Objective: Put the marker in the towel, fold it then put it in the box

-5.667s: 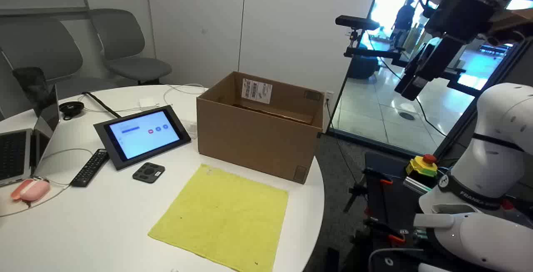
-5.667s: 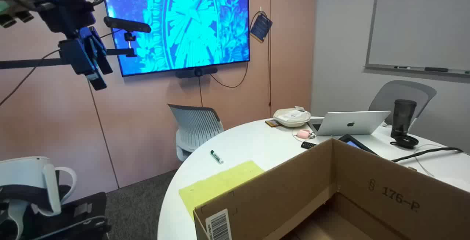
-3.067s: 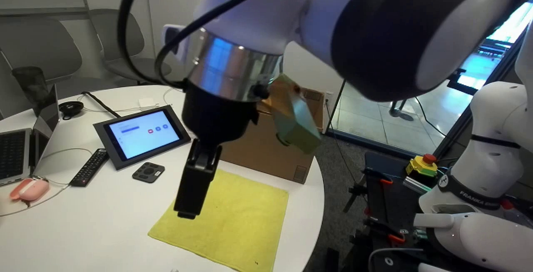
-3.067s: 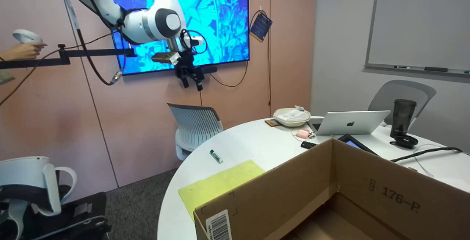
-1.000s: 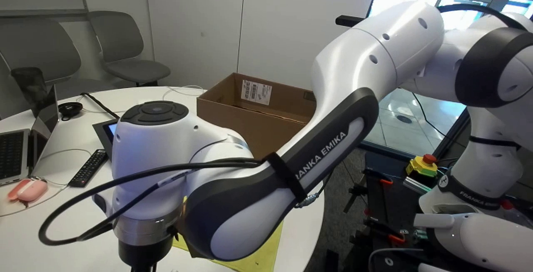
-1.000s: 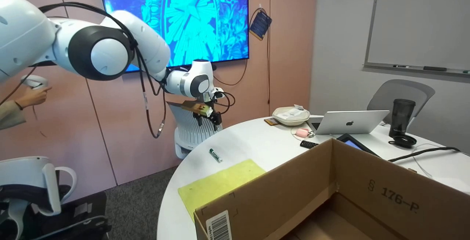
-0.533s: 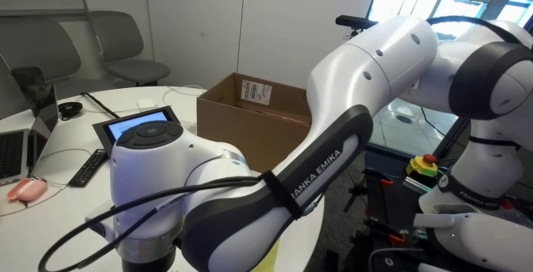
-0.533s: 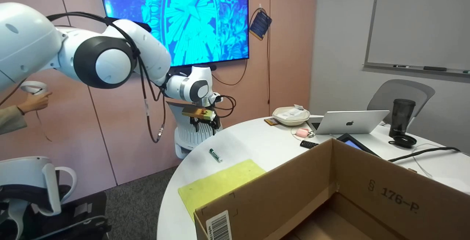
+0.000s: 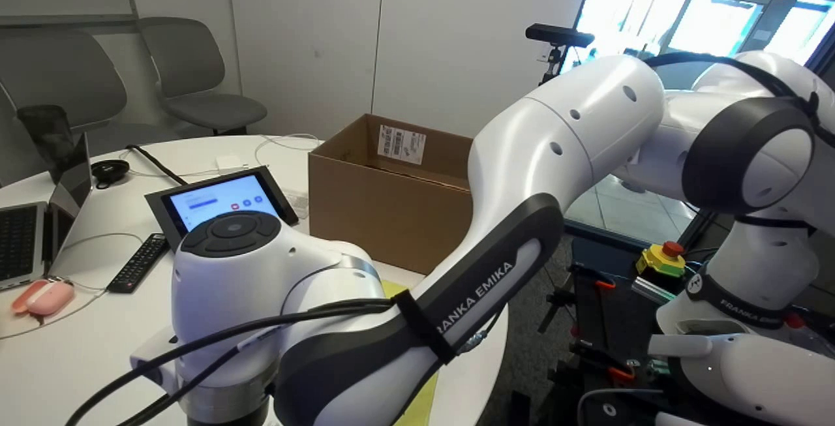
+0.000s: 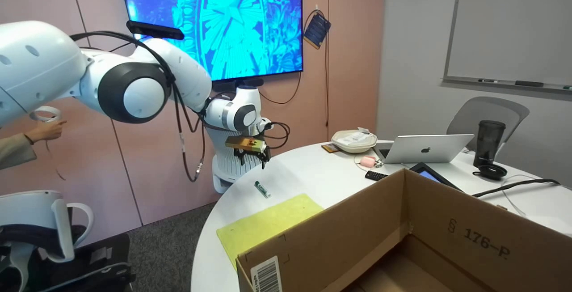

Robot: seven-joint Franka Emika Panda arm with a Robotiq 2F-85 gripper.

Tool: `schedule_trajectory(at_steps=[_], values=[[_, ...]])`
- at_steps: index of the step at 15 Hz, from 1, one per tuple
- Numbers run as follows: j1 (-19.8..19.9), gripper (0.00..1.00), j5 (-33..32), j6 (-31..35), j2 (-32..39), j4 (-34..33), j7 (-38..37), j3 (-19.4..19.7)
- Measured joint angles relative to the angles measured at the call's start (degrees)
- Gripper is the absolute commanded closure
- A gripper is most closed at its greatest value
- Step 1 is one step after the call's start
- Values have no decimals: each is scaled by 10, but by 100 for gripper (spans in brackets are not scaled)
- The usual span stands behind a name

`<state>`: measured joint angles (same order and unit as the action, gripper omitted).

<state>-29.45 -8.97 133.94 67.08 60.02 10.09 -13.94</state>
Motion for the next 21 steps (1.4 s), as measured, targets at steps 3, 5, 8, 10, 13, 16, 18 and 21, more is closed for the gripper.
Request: schedule_trajectory(at_steps=[3,5,8,10,13,16,18,21], values=[[-10,0,-24,-16,13,-14,12,18],[-19,0,-45,-27,18,-19,20,31],[-30,0,-65,-42,19,-22,30,43],[-33,0,-67,-50,19,-23,41,44],[-35,0,-67,-65,23,-32,59,44],[-31,0,-62,-63,24,-34,61,41],[-24,0,-56,-62,24,-33,61,34],[-13,0,-52,-57,24,-27,60,27]])
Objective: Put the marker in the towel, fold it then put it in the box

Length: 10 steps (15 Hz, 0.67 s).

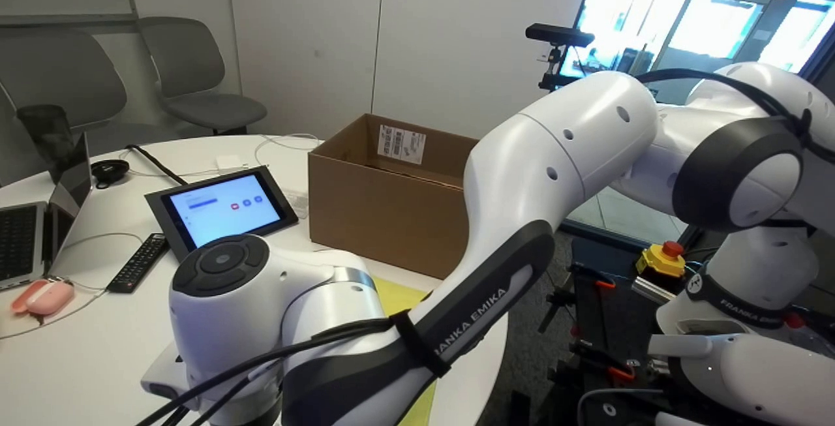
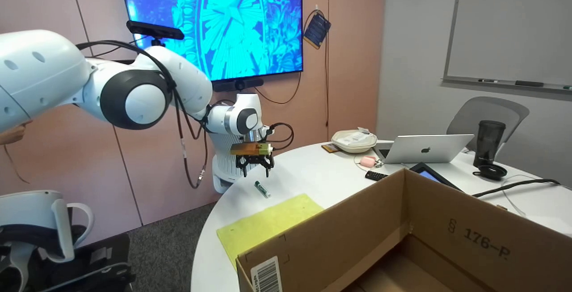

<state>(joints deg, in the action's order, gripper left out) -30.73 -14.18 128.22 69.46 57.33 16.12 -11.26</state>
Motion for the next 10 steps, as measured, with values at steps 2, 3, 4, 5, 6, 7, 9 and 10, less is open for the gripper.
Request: schedule_trajectory(at_steps=[2,3,4,5,6,7,9,10], values=[[7,0,0,9,-3,14,-1,-1],[12,0,1,16,-5,24,-1,-2],[16,0,1,23,-7,34,-2,-3],[21,0,1,33,-9,45,-2,-3],[25,0,1,45,-11,57,-3,-4],[30,0,1,57,-14,70,-4,-4],[38,0,1,83,-22,95,-7,-4],[42,0,1,97,-26,107,-7,-5]])
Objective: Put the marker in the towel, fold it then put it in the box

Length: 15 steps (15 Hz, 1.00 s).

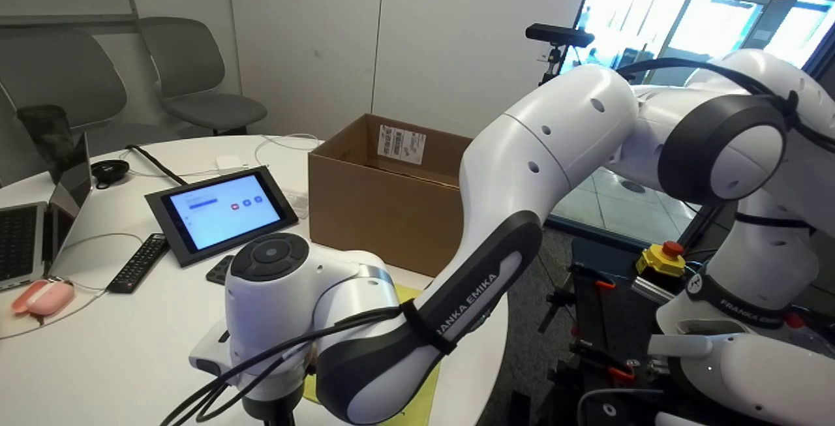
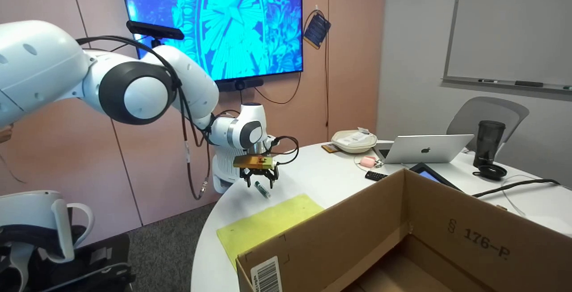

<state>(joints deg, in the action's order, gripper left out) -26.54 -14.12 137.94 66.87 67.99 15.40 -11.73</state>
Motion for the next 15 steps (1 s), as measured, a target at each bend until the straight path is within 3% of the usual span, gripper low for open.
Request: schedule_trajectory(at_steps=[6,15], values=[[18,0,0,59,-21,44,1,-14],[21,0,-1,66,-20,59,45,-28]])
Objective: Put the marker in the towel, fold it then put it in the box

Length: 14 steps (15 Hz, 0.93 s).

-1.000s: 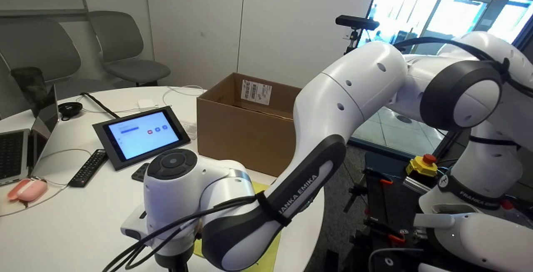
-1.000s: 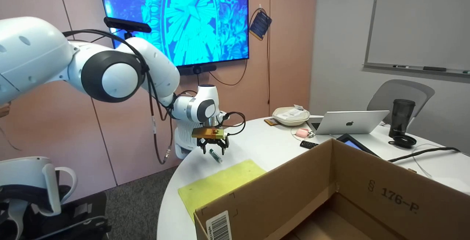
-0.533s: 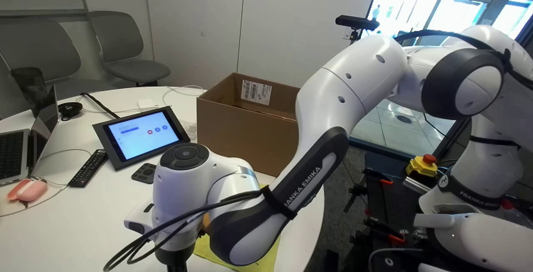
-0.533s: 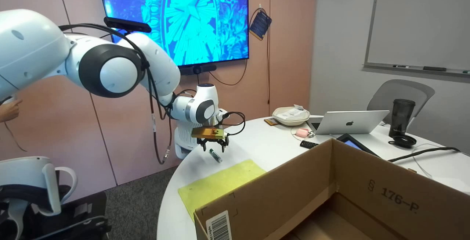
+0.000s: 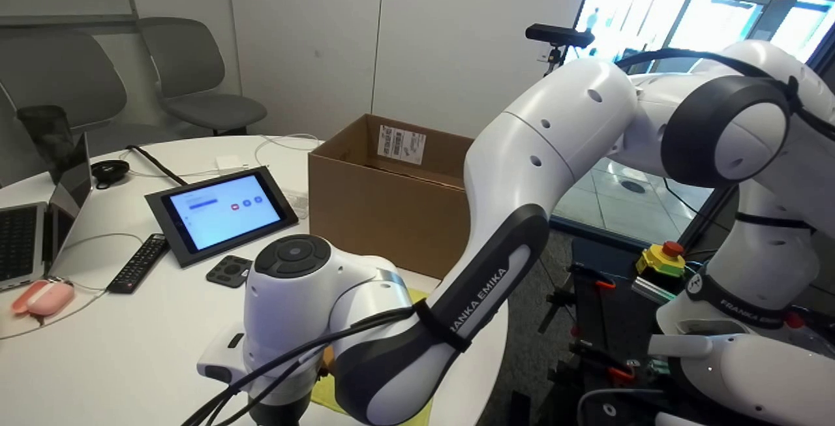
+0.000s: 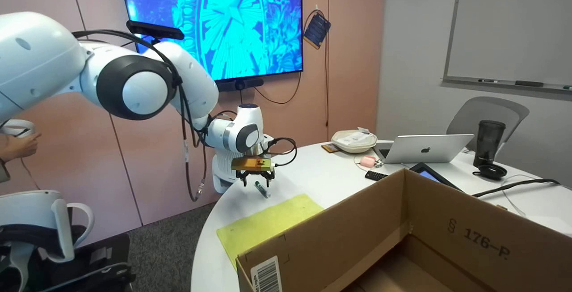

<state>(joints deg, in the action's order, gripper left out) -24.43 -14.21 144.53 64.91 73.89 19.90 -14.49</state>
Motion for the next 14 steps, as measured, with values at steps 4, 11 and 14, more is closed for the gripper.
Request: schedule_trajectory(at_steps=[4,11,14], values=[[0,0,0,1,12,-7,2,1],[-8,0,-2,4,45,-51,2,7],[-15,0,-2,2,61,-76,2,14]])
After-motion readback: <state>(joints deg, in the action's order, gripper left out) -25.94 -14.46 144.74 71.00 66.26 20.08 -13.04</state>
